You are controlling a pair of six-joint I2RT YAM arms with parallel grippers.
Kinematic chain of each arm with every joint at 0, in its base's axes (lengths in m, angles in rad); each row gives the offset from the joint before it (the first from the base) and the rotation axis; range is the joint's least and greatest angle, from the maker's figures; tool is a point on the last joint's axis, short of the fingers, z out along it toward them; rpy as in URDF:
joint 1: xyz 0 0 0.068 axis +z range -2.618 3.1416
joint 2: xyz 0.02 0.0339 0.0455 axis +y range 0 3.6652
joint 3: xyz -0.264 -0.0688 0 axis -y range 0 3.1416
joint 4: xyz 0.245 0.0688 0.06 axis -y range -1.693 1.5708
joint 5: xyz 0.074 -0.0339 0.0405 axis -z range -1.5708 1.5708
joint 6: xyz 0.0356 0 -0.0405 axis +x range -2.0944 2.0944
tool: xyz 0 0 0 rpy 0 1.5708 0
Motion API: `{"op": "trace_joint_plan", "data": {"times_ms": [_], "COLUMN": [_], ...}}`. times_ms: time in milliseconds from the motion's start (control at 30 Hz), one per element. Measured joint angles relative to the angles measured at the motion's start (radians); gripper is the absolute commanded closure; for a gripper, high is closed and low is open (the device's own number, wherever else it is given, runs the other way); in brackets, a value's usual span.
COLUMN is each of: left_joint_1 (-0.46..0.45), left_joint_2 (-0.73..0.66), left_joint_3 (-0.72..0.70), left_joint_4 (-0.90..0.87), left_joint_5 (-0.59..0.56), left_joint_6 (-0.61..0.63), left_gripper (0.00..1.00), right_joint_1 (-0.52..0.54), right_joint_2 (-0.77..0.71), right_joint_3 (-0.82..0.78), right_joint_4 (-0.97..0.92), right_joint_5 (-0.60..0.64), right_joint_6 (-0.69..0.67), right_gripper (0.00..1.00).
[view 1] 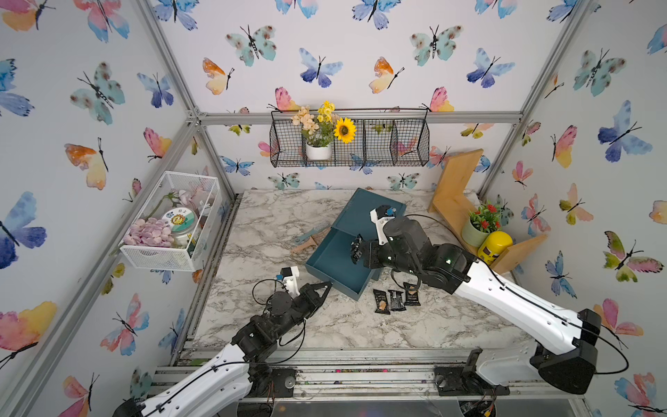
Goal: Take the cookies out of the drawer
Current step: Place the cookie at the center of the board.
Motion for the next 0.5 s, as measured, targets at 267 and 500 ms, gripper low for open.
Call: {"op": "trace_joint_plan", "data": {"times_ms": [267,500], "left_joint_1": [0.0,0.0], "left_joint_2": [0.002,0.002], "left_joint_3": [0.0,0.0], "left_joint_4": [0.004,0.005], "left_joint_5": [0.0,0.0], "left_joint_6": [0.003,0.003], "left_gripper": [1.0,1.0], "right_joint_1": [-0.097,-0.256], "right_joint_2": [-0.091,-0.095], "right_joint_3": [-0.119,-0.254], "right_joint_4": [-0.15,-0.249], "right_joint_5": [0.131,0.15], "right_joint_6": [-0.034,-0.099], "right_gripper": [0.98,0.98]}}
